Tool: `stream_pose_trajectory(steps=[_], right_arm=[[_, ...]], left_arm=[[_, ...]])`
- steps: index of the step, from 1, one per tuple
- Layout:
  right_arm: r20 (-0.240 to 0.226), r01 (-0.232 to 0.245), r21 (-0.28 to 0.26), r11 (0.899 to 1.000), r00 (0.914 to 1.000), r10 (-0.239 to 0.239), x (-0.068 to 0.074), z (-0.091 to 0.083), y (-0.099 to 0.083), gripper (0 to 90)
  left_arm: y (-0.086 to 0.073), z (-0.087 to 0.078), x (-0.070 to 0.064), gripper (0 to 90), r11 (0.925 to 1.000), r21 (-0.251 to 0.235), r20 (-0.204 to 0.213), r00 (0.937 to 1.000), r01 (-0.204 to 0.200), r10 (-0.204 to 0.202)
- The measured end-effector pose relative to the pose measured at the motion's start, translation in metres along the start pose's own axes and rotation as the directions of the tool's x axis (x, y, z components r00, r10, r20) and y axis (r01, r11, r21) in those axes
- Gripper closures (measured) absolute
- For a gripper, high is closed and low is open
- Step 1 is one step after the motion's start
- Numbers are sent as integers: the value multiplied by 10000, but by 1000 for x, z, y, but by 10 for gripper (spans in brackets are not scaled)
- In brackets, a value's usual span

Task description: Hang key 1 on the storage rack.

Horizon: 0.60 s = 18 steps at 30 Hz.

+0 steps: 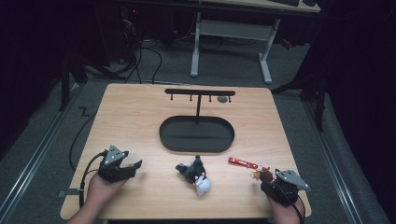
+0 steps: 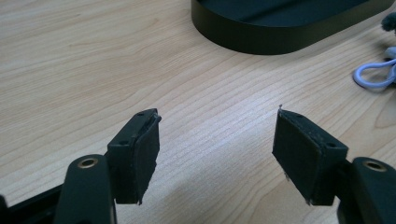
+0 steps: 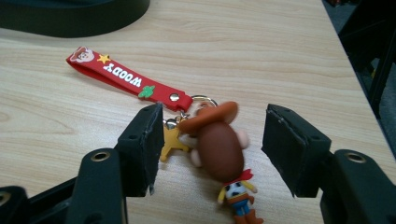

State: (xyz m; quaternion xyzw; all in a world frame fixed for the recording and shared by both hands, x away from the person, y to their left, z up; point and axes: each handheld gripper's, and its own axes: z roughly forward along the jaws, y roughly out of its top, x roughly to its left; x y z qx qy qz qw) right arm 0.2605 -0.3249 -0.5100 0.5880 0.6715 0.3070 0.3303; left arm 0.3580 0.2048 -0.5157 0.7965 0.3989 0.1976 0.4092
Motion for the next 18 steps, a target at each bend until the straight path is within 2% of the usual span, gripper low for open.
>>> stream_pose_trajectory(steps=[5, 18], right_arm=[[-116, 177, 125, 9998, 9998, -176, -1, 5, -1, 355], [-221, 638, -20, 9980, 9977, -638, 6, 5, 3, 354]], left_arm=[[0, 1, 0, 337, 10000, 48, -49, 10000, 33, -33], [-3, -2, 4, 341, 9998, 32, 30, 9998, 203, -203]])
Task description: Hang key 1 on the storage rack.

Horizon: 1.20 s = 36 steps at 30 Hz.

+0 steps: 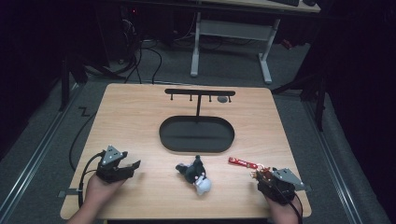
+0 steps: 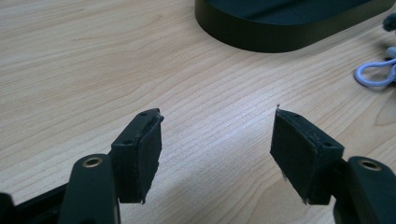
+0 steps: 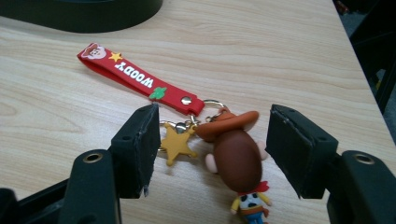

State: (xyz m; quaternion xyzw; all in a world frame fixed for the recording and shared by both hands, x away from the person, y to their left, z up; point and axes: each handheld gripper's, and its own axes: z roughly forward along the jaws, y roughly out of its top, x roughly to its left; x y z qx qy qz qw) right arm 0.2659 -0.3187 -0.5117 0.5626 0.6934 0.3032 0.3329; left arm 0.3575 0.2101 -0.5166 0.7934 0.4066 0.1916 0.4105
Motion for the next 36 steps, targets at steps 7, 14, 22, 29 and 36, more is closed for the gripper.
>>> stream_pose_trajectory(steps=[7, 14, 22, 29, 36], right_arm=[[-276, 341, 82, 9994, 9990, -338, 4, 0, 2, 377], [-496, 707, 228, 9972, 9963, -695, 13, -2, 6, 412], [-1036, 1231, 311, 9919, 9874, -1193, 26, -3, 11, 418], [-1350, 1353, 681, 9885, 9829, -1252, 35, -1, 15, 391], [-1524, 1552, 1222, 9803, 9789, -1360, 43, 0, 15, 391]], left_arm=[[-1, 1, -2, 347, 9997, 77, 33, 9998, -215, 215], [-1, 1, -4, 360, 9994, 33, 111, 9993, -350, 349], [-1, 1, -6, 369, 9982, 12, 157, 9981, -595, 595], [-1, 3, -10, 369, 9963, 139, 281, 9960, -847, 842], [0, 5, -13, 369, 9935, 176, 463, 9927, -1121, 1112]])
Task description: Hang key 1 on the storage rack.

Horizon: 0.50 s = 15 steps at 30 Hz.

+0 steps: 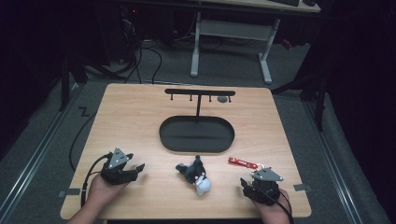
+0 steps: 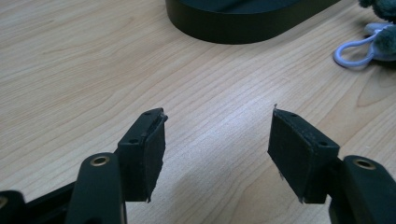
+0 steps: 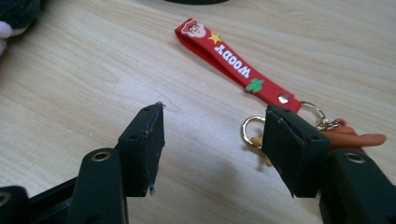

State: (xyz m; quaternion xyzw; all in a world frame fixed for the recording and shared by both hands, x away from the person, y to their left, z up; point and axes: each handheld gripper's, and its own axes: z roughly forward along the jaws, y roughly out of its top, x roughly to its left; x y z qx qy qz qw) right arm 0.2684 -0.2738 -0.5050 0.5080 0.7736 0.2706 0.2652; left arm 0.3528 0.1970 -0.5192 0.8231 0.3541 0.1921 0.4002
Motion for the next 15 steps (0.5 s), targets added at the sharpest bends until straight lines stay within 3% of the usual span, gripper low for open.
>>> stream_pose_trajectory(steps=[7, 15], right_arm=[[-189, 157, 622, 9979, 9997, -146, 1, -4, -1, 397], [-491, -38, 1050, 9945, 9988, 90, -9, -13, -1, 419]], left_arm=[[1, 0, -4, 369, 9998, 4, 25, 9998, -187, 187], [-1, 1, -5, 369, 9997, 60, 87, 9997, -246, 246]])
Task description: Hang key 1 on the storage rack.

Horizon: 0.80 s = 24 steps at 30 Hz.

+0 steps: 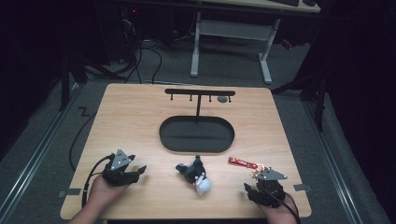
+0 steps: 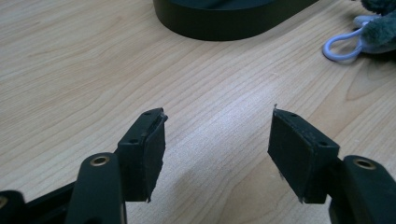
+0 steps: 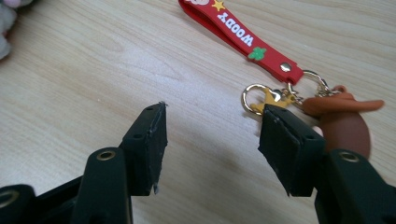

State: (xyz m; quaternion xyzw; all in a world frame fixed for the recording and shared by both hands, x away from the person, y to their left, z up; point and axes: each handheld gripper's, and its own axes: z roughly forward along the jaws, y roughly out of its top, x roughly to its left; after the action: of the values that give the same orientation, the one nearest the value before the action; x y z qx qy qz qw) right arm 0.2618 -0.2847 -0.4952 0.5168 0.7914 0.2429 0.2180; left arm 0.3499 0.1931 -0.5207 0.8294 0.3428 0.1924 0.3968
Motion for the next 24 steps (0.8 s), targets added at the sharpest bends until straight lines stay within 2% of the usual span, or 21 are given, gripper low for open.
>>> stream_pose_trajectory(steps=[5, 8, 12, 17, 18, 24], right_arm=[[-11, 13, 269, 9996, 10000, -13, -8, -11, 0, 430], [-116, 167, 851, 9962, 9998, -158, -14, -16, -3, 431], [-53, 534, 1499, 9873, 9986, -532, -17, -17, -6, 424], [-83, 747, 1939, 9782, 9972, -745, -18, -18, -5, 423], [-66, 867, 2132, 9731, 9962, -873, -18, -18, -4, 419], [-32, 944, 2652, 9596, 9953, -971, -22, -18, 2, 416]], left_arm=[[-1, 2, -1, 369, 10000, 68, 19, 10000, -24, 24], [-1, 1, -2, 369, 10000, 62, 15, 10000, -21, 21], [-1, 1, -2, 369, 10000, 86, 4, 10000, -11, 11], [-1, 2, -3, 369, 9999, 133, 3, 10000, -62, 62], [-1, 2, -3, 369, 9999, 147, 4, 10000, -73, 72], [-1, 2, -2, 369, 9999, 141, 36, 10000, -69, 69]])
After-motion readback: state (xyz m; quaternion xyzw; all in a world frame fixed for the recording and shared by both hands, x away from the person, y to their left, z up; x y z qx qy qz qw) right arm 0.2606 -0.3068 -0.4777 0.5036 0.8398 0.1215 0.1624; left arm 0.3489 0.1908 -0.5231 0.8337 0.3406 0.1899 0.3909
